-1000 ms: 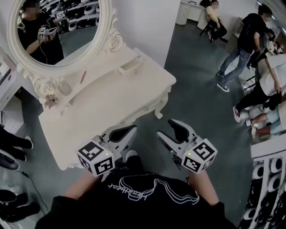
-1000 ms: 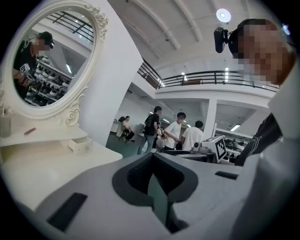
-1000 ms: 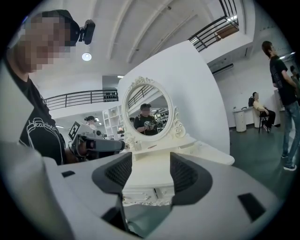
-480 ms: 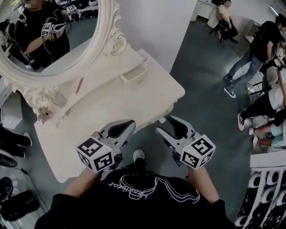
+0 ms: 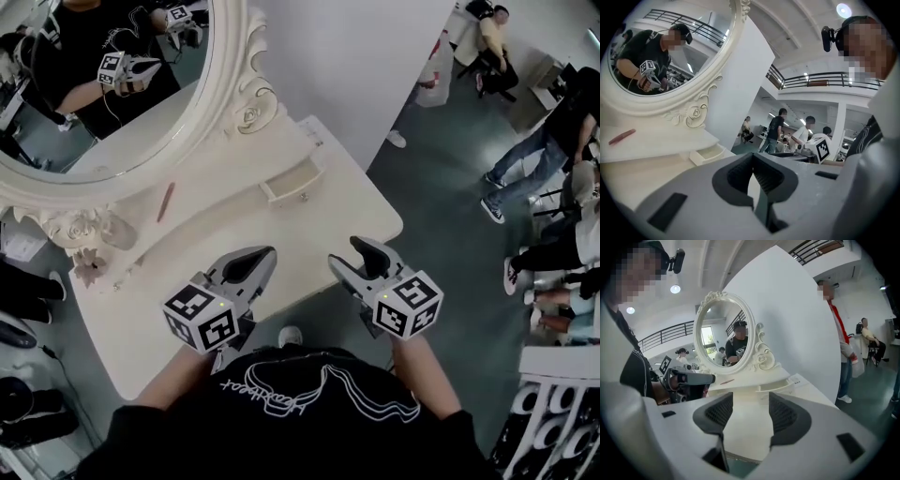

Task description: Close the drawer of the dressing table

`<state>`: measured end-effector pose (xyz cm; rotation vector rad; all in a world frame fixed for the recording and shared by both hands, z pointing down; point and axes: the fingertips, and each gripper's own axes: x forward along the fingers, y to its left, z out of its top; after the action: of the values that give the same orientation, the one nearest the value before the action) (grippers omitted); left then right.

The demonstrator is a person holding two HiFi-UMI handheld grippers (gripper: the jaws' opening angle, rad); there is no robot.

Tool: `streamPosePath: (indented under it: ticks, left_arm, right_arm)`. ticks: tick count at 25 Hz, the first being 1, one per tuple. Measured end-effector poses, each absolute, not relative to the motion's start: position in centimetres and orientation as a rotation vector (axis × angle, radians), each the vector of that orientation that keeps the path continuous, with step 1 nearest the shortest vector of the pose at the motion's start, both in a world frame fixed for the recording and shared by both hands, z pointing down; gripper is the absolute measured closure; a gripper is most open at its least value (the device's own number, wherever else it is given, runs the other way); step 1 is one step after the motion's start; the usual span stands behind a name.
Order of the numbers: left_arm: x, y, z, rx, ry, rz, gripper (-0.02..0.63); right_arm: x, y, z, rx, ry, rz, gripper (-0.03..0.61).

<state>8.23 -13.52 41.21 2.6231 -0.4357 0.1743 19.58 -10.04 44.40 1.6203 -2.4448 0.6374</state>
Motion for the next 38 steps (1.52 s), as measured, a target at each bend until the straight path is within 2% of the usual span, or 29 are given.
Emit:
streamPosePath:
  ticks: [27,38]
  left_arm:
    - [4.2,-21.5,44.4,2.396,-0.899,0.156,0.611]
    - [2.7,-22.7,45.3,2.334,-0.966,0.148,0.611]
  right_arm:
    - [20.7,-24.9,58.6,1.294,-2.237,0.63,0.39]
    - [20.5,-26.6,59.4,1.309,-2.221,0.619,0.464]
